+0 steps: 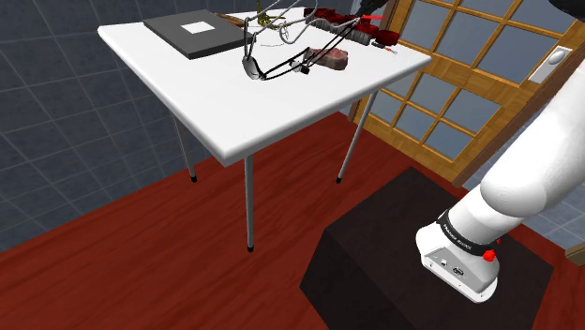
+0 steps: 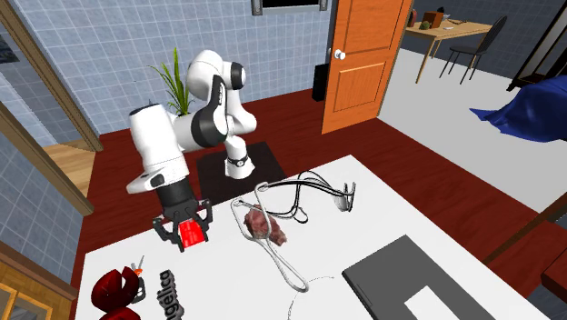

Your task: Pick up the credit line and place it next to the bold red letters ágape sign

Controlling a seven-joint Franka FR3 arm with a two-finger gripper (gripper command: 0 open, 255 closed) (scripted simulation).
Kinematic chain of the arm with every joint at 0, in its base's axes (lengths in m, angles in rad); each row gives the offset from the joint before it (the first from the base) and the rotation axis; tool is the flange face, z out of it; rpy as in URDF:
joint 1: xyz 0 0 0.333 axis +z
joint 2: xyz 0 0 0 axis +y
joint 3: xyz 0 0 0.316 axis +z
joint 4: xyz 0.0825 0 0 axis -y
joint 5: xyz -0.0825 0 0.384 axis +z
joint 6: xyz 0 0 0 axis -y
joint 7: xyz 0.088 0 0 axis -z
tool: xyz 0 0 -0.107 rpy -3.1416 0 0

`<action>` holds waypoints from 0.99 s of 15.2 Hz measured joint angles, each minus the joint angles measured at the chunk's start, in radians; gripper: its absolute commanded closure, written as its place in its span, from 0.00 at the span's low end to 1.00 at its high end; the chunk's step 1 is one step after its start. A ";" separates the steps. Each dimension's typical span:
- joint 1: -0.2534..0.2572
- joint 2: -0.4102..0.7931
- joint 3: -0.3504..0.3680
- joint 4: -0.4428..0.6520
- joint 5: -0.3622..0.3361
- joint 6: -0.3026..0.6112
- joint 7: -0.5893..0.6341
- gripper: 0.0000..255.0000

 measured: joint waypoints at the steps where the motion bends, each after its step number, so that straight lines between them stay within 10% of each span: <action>1: -0.015 0.025 -0.006 0.034 0.016 -0.019 -0.021 1.00; 15: -0.034 0.086 0.009 -0.053 0.103 0.109 -0.126 1.00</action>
